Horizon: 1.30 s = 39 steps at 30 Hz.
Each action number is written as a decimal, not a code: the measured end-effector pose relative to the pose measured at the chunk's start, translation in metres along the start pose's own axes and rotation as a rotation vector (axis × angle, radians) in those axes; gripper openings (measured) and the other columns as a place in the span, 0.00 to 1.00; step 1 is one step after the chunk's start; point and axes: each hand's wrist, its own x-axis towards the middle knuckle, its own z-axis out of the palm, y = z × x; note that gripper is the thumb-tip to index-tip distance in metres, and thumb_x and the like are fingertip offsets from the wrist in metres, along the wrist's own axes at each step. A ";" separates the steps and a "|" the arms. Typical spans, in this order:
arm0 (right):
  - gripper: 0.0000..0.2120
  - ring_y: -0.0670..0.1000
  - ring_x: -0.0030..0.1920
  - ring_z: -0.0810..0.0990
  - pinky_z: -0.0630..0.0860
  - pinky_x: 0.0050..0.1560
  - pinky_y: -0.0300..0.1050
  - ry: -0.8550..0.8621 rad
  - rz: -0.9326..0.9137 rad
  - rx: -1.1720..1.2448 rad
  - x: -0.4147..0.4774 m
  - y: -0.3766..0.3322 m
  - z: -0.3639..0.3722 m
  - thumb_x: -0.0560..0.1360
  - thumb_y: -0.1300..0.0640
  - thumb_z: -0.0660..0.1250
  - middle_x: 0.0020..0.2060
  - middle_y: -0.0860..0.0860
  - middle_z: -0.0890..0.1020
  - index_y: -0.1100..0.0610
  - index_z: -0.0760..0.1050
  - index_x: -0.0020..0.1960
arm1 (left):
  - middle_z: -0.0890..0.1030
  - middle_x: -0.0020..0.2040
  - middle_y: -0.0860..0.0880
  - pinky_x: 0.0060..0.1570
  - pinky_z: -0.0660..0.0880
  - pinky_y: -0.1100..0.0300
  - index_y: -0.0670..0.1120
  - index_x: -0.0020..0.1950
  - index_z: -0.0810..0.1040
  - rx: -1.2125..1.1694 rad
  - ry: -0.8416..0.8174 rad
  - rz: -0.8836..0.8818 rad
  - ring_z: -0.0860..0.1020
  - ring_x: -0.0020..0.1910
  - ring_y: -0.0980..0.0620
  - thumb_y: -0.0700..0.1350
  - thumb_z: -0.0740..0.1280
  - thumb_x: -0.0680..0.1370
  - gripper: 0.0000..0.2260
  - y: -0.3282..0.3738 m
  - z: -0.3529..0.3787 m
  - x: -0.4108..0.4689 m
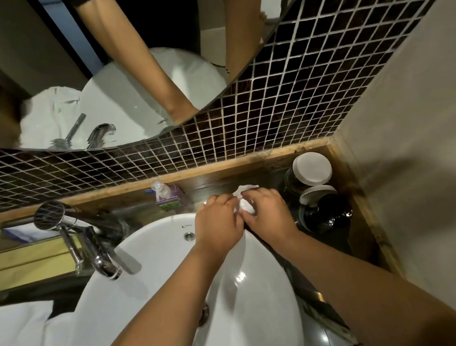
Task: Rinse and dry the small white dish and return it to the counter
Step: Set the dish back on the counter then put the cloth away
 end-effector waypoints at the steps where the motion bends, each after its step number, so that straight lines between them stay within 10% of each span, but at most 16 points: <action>1: 0.20 0.53 0.64 0.76 0.73 0.63 0.48 -0.002 0.001 -0.006 0.001 0.001 0.001 0.77 0.51 0.72 0.63 0.50 0.82 0.51 0.77 0.68 | 0.80 0.63 0.53 0.60 0.69 0.53 0.53 0.66 0.79 0.008 -0.003 -0.006 0.74 0.62 0.51 0.51 0.62 0.78 0.17 0.000 0.001 -0.001; 12: 0.22 0.56 0.63 0.77 0.74 0.63 0.51 -0.024 -0.023 -0.047 0.001 0.007 0.004 0.78 0.52 0.71 0.63 0.52 0.81 0.52 0.75 0.70 | 0.71 0.74 0.55 0.72 0.45 0.44 0.59 0.65 0.78 0.130 -0.066 -0.084 0.63 0.75 0.49 0.51 0.65 0.79 0.15 0.009 0.010 0.001; 27: 0.24 0.55 0.70 0.71 0.72 0.68 0.50 -0.135 -0.027 -0.210 0.004 -0.004 -0.001 0.81 0.51 0.65 0.72 0.53 0.73 0.51 0.67 0.75 | 0.69 0.75 0.49 0.71 0.56 0.42 0.54 0.70 0.73 0.097 -0.095 -0.076 0.55 0.78 0.43 0.46 0.63 0.80 0.19 0.008 0.009 -0.002; 39: 0.27 0.53 0.77 0.62 0.68 0.73 0.52 0.099 0.127 -0.015 -0.109 0.015 -0.044 0.77 0.56 0.70 0.77 0.49 0.67 0.49 0.69 0.75 | 0.57 0.81 0.46 0.74 0.50 0.42 0.57 0.77 0.62 0.121 -0.243 0.155 0.49 0.79 0.40 0.56 0.56 0.81 0.24 0.063 -0.014 -0.048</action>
